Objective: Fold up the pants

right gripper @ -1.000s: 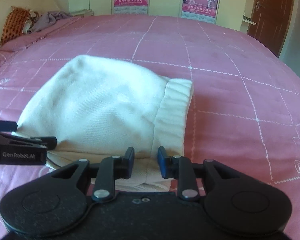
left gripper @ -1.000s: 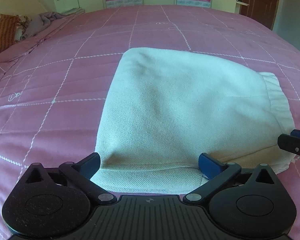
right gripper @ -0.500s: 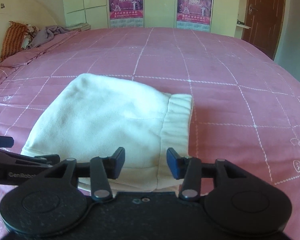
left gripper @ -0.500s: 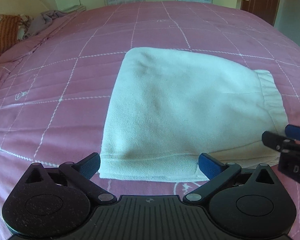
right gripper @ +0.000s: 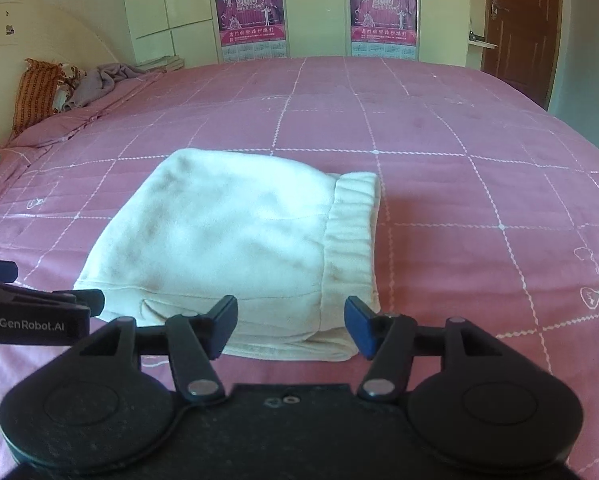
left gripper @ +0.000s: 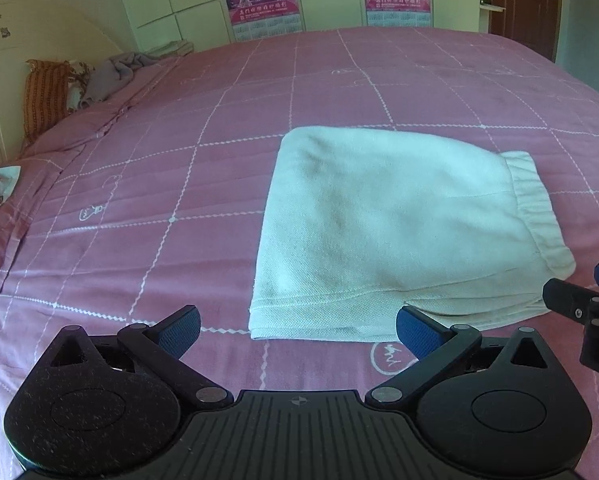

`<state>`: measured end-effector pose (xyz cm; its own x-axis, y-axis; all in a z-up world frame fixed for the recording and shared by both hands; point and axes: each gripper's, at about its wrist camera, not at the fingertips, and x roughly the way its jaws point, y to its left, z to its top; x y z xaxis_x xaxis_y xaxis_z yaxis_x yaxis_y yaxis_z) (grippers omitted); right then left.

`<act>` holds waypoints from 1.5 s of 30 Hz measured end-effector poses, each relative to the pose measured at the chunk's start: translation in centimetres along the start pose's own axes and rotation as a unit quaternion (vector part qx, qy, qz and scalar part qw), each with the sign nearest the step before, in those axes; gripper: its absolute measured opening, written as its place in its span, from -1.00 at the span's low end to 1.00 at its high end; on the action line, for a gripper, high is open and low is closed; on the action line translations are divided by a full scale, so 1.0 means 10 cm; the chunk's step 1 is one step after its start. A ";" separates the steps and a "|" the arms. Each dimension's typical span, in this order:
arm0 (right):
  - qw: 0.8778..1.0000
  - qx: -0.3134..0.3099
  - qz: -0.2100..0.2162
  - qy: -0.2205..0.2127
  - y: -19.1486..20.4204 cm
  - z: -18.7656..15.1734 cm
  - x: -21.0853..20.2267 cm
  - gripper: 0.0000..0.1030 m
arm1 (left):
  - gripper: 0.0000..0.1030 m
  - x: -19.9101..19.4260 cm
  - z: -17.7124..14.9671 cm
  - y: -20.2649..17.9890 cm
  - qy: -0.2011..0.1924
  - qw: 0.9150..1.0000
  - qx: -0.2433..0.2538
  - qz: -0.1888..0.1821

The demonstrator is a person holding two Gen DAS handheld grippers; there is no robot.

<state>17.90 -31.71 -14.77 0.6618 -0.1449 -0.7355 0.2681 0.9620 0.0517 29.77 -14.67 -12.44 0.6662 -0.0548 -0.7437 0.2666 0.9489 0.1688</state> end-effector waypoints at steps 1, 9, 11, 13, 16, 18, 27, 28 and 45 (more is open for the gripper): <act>1.000 0.003 0.006 -0.003 0.00 -0.02 -0.08 0.20 | 1.00 -0.09 -0.01 0.01 -0.008 1.000 0.004 0.003; 0.997 0.017 0.056 -0.048 0.05 -0.16 -0.91 0.68 | 1.00 -0.95 -0.21 0.18 -0.063 0.998 0.024 0.002; 0.996 0.011 0.055 -0.065 0.09 -0.21 -1.18 0.90 | 1.00 -1.18 -0.32 0.22 -0.076 0.997 0.025 -0.002; 0.995 0.005 0.054 -0.082 0.11 -0.29 -1.45 0.97 | 1.00 -1.41 -0.43 0.26 -0.089 0.996 0.019 -0.005; 0.994 0.016 0.043 -0.102 0.11 -0.40 -1.80 1.00 | 1.00 -1.69 -0.58 0.32 -0.098 0.995 0.007 -0.013; 0.993 0.031 0.032 -0.113 0.11 -0.49 -1.99 1.00 | 1.00 -1.85 -0.67 0.32 -0.100 0.995 0.000 -0.017; 0.985 -0.016 -0.031 -0.170 0.25 -0.78 -2.63 1.00 | 1.00 -2.38 -0.96 0.30 -0.121 0.992 -0.028 -0.023; 0.982 -0.017 -0.037 -0.182 0.26 -0.80 -2.68 1.00 | 1.00 -2.41 -0.98 0.29 -0.121 0.992 -0.030 -0.028; 0.985 -0.021 -0.050 -0.165 0.16 -0.79 -2.66 1.00 | 1.00 -2.51 -1.06 0.10 -0.112 0.992 -0.047 -0.022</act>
<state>-4.81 -24.54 -0.48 0.8271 -0.3002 -0.4751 0.3187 0.9469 -0.0433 5.96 -9.05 -0.42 0.7959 -0.1552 -0.5851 0.2406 0.9681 0.0705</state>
